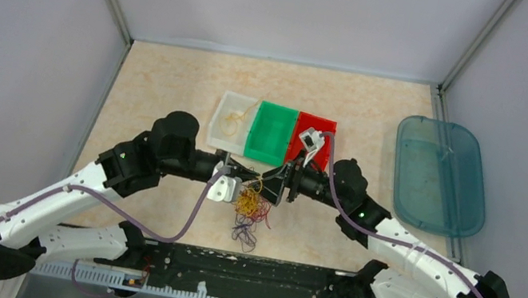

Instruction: Untangle the cables

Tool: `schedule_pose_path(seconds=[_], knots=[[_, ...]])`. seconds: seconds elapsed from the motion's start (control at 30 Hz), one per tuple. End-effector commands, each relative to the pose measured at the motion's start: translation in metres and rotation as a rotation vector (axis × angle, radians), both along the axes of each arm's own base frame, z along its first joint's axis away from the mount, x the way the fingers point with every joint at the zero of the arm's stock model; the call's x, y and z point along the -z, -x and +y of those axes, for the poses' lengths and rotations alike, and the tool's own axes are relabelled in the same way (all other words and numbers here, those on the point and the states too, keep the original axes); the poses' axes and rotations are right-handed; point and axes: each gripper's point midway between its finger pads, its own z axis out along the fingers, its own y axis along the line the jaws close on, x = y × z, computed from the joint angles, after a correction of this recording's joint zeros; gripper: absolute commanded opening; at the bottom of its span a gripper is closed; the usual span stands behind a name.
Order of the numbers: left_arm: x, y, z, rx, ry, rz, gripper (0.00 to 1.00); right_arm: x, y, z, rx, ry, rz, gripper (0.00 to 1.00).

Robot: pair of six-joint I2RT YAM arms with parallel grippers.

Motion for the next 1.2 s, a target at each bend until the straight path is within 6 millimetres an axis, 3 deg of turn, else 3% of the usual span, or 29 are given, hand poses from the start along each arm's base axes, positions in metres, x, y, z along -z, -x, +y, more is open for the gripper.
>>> schedule_pose_path(seconds=[0.0,0.33,0.47,0.67,0.87,1.17], knots=[[-0.011,0.002,-0.008,0.03,0.049,-0.016,0.01,-0.044,-0.003,0.012,-0.027,-0.156,-0.058,0.79],[-0.028,0.005,-0.013,0.049,0.105,-0.015,0.01,-0.036,-0.018,0.017,0.037,-0.195,-0.017,0.79],[-0.044,0.007,-0.021,0.07,0.155,0.012,0.01,-0.034,-0.029,0.025,0.083,-0.186,-0.016,0.79],[-0.081,0.011,-0.029,0.094,0.224,0.046,0.01,0.001,-0.049,0.036,0.178,-0.075,0.0,0.79],[-0.129,0.017,-0.025,0.109,0.305,0.018,0.01,0.037,-0.056,0.03,0.235,-0.013,0.035,0.79],[-0.211,0.021,-0.008,0.083,0.439,-0.102,0.01,0.064,-0.054,0.024,0.257,0.018,0.08,0.78]])
